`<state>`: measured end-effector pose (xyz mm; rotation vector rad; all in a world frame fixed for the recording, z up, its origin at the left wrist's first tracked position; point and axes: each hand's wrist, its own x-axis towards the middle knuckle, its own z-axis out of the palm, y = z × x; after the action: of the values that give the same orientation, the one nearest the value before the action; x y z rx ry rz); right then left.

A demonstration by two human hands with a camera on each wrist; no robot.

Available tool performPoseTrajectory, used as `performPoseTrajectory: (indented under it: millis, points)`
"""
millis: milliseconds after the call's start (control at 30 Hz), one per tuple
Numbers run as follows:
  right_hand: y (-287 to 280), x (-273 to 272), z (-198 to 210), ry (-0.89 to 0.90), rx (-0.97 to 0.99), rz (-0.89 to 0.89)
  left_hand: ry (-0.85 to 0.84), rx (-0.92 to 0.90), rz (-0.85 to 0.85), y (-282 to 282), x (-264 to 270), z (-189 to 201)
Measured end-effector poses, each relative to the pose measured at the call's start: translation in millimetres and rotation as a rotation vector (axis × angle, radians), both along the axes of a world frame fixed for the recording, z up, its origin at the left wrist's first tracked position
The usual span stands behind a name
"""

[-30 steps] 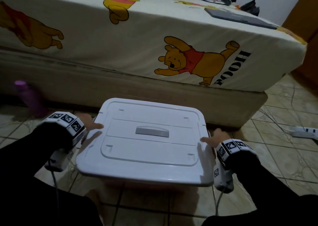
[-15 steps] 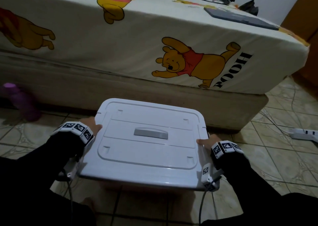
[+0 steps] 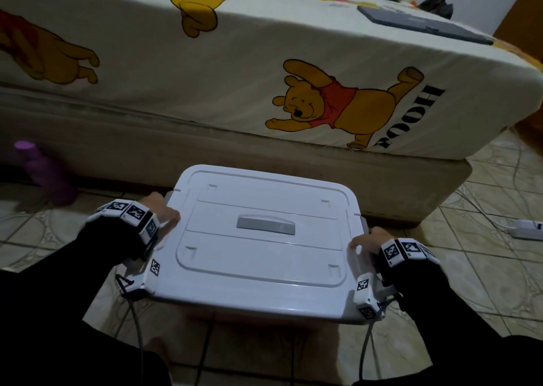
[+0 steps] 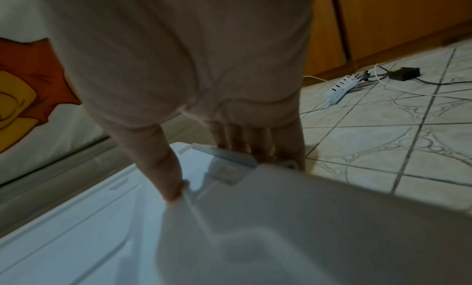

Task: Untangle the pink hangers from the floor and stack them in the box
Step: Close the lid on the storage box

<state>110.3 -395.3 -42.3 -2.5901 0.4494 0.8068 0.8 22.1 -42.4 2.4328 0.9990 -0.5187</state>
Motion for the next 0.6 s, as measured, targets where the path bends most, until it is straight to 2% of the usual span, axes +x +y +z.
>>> performPoseTrajectory:
  millis: [133,400,600]
  points:
    - [-3,-2,-1,-0.042,-0.001,-0.013,-0.032,0.015,-0.016,2,-1,-2]
    - [0,-10,0,-0.239,-0.144,0.092,-0.042,0.246,-0.118,-14,-6,4]
    - [9,-21,4,-0.319,-0.172,0.176,-0.066,0.227,-0.106,-17,-8,8]
